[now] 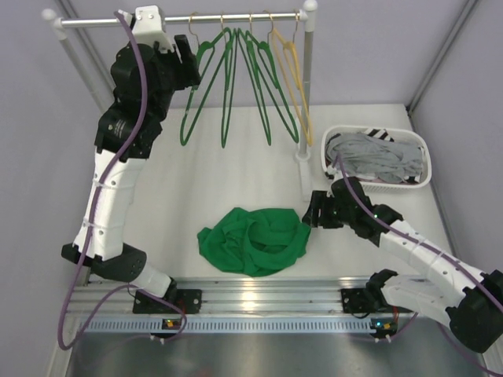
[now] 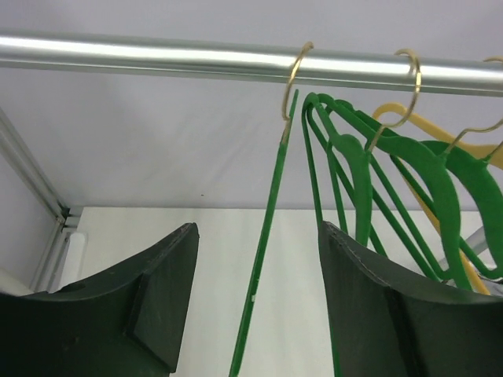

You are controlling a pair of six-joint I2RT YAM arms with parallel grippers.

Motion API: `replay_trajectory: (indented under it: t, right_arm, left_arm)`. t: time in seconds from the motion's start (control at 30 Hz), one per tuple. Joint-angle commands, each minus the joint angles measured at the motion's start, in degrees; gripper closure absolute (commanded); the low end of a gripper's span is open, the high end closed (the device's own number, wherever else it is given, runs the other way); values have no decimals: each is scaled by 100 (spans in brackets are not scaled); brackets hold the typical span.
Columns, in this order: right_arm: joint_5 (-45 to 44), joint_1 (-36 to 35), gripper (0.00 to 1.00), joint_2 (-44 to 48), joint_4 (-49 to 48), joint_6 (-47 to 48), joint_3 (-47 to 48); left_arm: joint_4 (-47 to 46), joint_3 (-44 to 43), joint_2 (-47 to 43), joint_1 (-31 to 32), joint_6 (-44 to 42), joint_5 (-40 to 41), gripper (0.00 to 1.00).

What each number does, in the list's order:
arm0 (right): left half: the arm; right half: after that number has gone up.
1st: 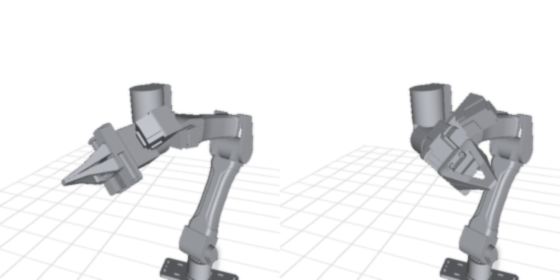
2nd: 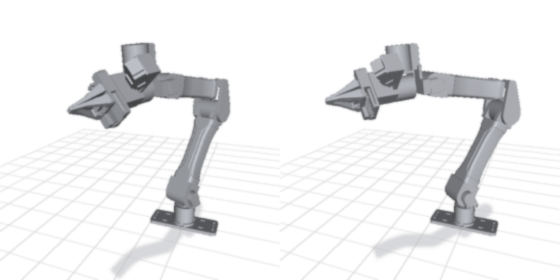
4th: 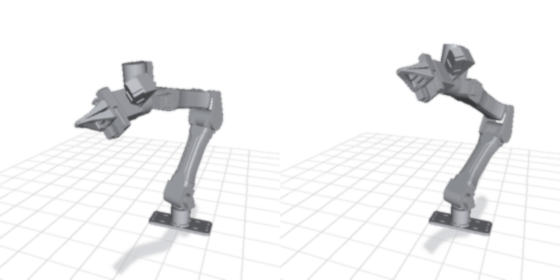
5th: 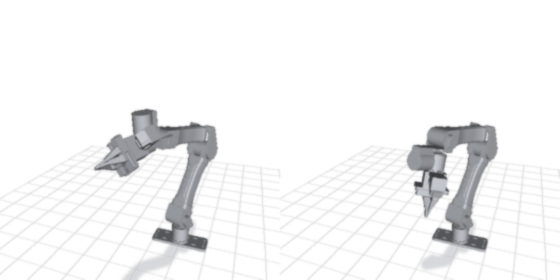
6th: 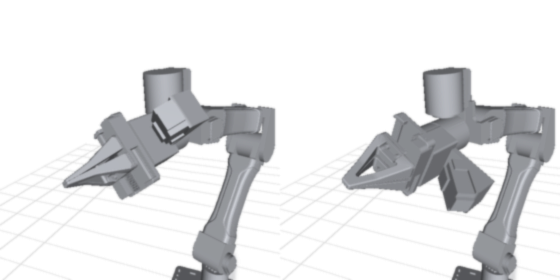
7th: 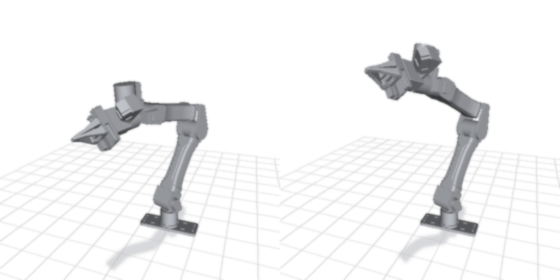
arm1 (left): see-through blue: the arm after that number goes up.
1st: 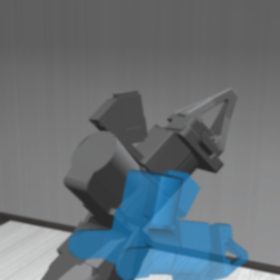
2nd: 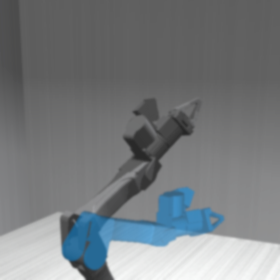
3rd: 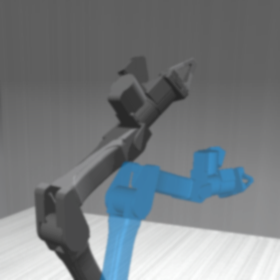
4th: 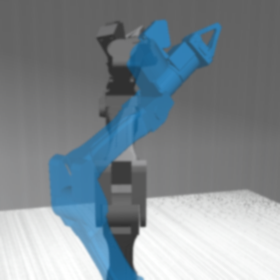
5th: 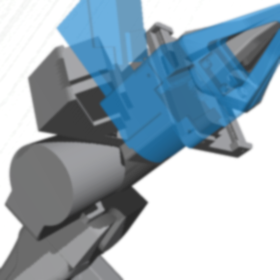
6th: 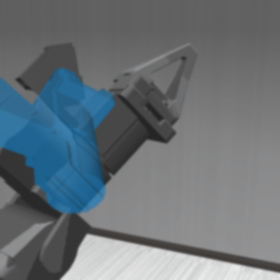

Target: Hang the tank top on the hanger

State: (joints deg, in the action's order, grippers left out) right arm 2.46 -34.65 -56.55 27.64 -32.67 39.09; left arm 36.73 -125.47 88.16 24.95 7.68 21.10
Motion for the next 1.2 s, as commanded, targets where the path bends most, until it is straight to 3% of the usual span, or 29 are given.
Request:
replay_trajectory:
  t: [0.0, 0.2, 0.57, 0.97, 1.17]
  right_arm:
    - [97, -68, 43, 48, -153, 138, 283]
    - [-88, -77, 52, -13, 4, 173, 415]
    - [-96, -77, 53, 57, -4, 261, 301]
    - [-202, -77, 58, 109, 31, 296, 266]
    - [-228, -77, 59, 110, 31, 305, 257]
  left_arm:
    - [212, -58, 104, -341, 93, -913, 33]
    - [90, 382, 211, -552, -21, -1064, 35]
    - [18, 1015, 316, -570, -206, -1021, 39]
    - [-87, 1192, 237, -561, -223, -897, 64]
    - [-184, 1148, 149, -553, -258, -801, 72]
